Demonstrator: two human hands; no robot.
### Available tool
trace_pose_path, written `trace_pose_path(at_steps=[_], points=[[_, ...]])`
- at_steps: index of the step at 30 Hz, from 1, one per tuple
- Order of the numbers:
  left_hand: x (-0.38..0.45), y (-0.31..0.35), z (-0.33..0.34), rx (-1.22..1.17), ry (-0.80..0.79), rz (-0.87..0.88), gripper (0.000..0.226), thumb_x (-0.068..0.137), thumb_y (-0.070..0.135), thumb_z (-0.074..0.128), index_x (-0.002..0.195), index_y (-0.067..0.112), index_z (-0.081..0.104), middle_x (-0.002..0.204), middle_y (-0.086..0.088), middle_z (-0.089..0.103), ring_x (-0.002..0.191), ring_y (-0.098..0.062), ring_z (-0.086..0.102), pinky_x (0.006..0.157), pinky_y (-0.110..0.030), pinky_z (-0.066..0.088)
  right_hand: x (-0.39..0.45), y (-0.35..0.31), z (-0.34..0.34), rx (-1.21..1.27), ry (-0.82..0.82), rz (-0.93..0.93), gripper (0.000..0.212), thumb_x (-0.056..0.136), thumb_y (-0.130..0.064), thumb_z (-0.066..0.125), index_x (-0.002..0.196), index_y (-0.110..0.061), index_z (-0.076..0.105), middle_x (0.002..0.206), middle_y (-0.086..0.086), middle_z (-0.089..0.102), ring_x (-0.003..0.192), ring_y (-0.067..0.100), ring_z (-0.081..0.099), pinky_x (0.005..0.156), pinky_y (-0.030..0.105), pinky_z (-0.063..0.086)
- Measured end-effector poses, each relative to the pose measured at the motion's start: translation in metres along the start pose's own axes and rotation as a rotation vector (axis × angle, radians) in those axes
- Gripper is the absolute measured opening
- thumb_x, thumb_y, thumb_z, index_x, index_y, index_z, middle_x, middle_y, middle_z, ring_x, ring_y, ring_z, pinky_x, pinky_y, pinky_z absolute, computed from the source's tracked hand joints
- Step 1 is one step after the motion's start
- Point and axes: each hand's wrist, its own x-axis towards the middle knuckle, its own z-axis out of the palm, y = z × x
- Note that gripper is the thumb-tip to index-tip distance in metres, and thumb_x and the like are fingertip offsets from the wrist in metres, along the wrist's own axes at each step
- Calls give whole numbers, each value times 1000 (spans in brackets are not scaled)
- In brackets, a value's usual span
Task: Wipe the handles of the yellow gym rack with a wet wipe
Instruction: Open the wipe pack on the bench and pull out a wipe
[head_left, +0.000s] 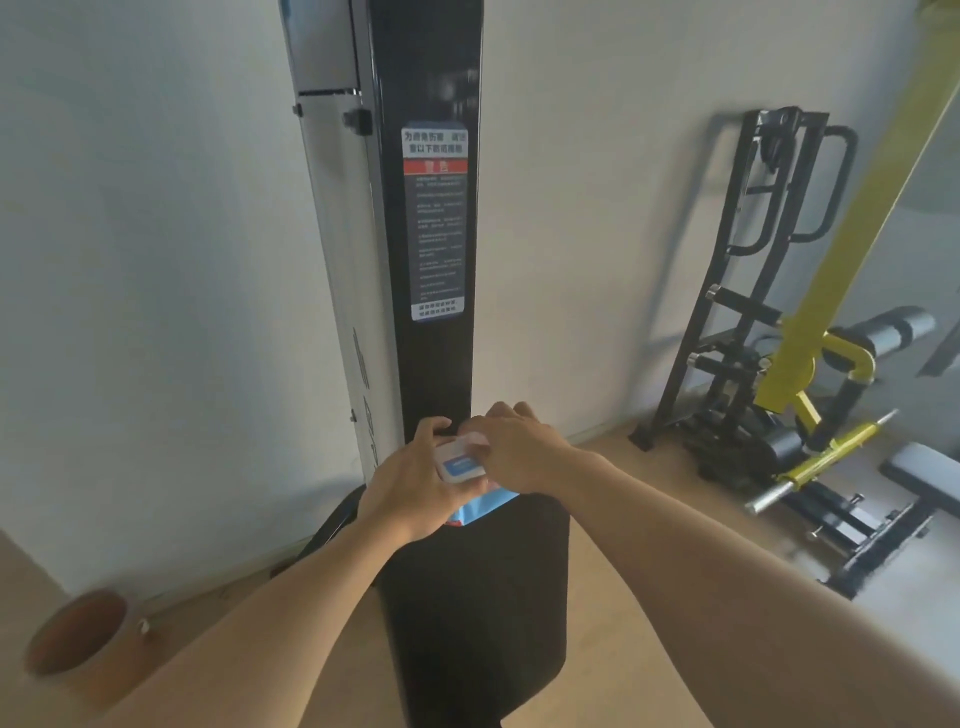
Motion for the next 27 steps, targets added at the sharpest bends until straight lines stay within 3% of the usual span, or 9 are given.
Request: trace_pose_path(at_steps=[3, 5, 8, 10, 14, 19, 21, 24, 27], points=[[0, 0, -1, -35, 0, 9, 94, 58, 97, 42, 132, 41, 30, 119, 15, 64, 97, -13, 70, 80, -27, 59, -1, 2, -17, 115, 28, -23, 22, 100, -32, 52, 122, -34, 51, 122, -8, 60, 102, 16, 57, 82, 22, 52], [0, 0, -2, -57, -7, 35, 95, 58, 95, 49, 133, 40, 30, 119, 17, 65, 97, -10, 70, 80, -26, 59, -5, 7, -33, 205, 12, 5, 27, 99, -29, 55, 126, -25, 54, 115, -1, 62, 97, 21, 62, 72, 15, 44], [-3, 1, -4, -73, -12, 101, 107, 50, 98, 53, 138, 41, 28, 125, 19, 64, 104, -9, 68, 87, -31, 60, -15, 21, -43, 288, 11, 60, 40, 95, -52, 52, 88, -17, 70, 79, 0, 64, 78, 22, 61, 58, 18, 42], [-6, 1, -6, -67, -4, 161, 117, 47, 98, 56, 144, 40, 27, 133, 17, 60, 113, -10, 65, 95, -34, 57, -19, 23, -39, 274, -56, 155, 43, 91, -56, 57, 80, -17, 70, 72, -5, 61, 69, 16, 58, 54, 19, 42], [-12, 1, -10, -116, -28, 224, 113, 55, 97, 49, 150, 39, 25, 137, 18, 57, 120, -12, 61, 104, -39, 51, -26, 18, -27, 280, -26, 200, 16, 83, -36, 77, 92, -26, 68, 81, -13, 57, 76, 12, 53, 59, 19, 39], [-11, -1, -11, -177, -40, 180, 103, 65, 95, 36, 151, 41, 20, 137, 17, 58, 120, -15, 62, 106, -44, 49, -30, 13, -21, 189, 25, 125, 30, 84, -37, 77, 112, -30, 69, 111, -11, 60, 93, 11, 54, 81, 18, 51], [-10, -1, -8, -133, -35, 164, 106, 63, 95, 43, 152, 43, 16, 137, 21, 57, 122, -14, 62, 107, -44, 48, -30, 6, -22, 79, 28, 81, 29, 92, -36, 68, 121, -30, 68, 119, -9, 61, 101, 13, 56, 90, 24, 52], [-8, -3, -3, -62, -23, 164, 112, 65, 83, 63, 153, 43, 6, 137, 23, 57, 121, -13, 63, 107, -43, 49, -26, -5, -23, 34, 106, 93, 29, 95, -44, 62, 119, -33, 70, 115, -10, 68, 98, 12, 59, 83, 23, 52], [-8, -5, -3, -57, -23, 159, 116, 62, 85, 61, 153, 45, 1, 136, 24, 58, 120, -13, 64, 106, -43, 49, -20, -20, -19, 89, 134, 182, 31, 90, -56, 61, 109, -35, 74, 103, -12, 71, 85, 9, 59, 65, 20, 47]])
